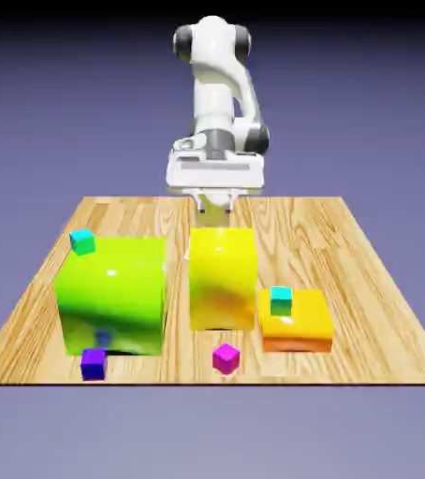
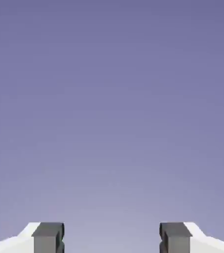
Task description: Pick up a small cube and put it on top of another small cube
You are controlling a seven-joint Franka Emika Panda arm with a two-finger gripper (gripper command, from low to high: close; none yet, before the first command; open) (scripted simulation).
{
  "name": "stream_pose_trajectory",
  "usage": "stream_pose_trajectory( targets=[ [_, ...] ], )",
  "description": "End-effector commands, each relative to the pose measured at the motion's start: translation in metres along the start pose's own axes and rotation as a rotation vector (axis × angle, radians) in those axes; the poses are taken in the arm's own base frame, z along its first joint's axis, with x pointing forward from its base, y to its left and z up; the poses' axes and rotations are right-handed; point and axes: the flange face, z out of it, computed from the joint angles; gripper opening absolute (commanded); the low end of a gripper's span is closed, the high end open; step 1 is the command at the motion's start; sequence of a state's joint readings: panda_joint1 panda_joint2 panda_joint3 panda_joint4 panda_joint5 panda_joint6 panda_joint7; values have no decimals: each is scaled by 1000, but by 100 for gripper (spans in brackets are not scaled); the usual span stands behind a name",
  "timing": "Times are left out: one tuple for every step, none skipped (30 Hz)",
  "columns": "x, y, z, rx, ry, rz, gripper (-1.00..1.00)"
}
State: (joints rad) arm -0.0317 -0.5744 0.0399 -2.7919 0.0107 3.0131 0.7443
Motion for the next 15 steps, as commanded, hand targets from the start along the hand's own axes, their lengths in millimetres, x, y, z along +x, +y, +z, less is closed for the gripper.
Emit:
stream_pose_trajectory(
  targets=[
    [5, -3, -3, -14, 10, 5, 0],
    [10, -5, -5, -28, 20, 9, 0],
    [14, -8, -7, -43, 30, 13, 0],
    [19, -11, -10, -58, 39, 18, 0],
    [23, -14, -12, -73, 47, 22, 0],
    [26, -17, -13, -88, 56, 26, 0],
    [30, -20, -15, -104, 63, 30, 0],
    [33, -23, -16, -119, 70, 34, 0],
    [36, -26, -18, -135, 77, 38, 0],
    [39, -28, -18, -152, 83, 43, 0],
    [42, -31, -19, -168, 88, 47, 0],
    [44, -34, -19, -185, 93, 51, 0],
    [46, -37, -19, -202, 98, 55, 0],
    [48, -40, -19, -219, 101, 59, 0],
    [50, -43, -18, -237, 105, 63, 0]
  ],
)
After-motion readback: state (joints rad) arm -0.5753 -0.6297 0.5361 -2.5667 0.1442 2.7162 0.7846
